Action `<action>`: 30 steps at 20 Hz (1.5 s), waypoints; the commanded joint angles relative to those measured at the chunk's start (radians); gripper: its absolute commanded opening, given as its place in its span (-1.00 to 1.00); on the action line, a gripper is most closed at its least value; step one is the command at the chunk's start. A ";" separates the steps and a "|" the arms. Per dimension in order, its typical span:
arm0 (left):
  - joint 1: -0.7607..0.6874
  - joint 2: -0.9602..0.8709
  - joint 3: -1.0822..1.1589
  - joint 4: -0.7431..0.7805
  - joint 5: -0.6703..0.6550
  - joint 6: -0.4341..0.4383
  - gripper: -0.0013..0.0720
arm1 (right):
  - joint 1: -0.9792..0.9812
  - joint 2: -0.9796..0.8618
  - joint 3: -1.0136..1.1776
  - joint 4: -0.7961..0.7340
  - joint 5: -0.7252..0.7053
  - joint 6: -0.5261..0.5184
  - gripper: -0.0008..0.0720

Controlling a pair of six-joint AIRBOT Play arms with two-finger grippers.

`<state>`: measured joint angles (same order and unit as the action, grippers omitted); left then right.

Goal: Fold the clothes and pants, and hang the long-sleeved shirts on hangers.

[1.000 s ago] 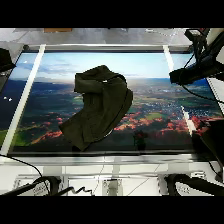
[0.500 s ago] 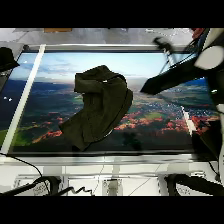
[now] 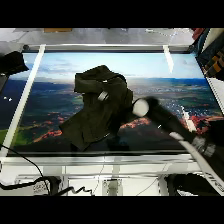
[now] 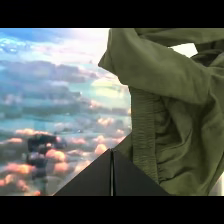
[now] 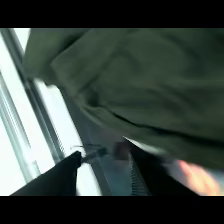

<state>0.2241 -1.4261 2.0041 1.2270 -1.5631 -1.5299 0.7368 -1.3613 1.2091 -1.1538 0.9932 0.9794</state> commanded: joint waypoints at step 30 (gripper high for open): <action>0.000 -0.031 0.000 -0.158 -0.012 0.000 -0.92 | 0.300 -0.357 0.018 -0.313 -0.477 -0.119 -0.24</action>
<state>0.2241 -1.4563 2.0041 1.0691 -1.5753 -1.5299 1.0454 -1.7084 1.2259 -1.4544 0.5144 0.8600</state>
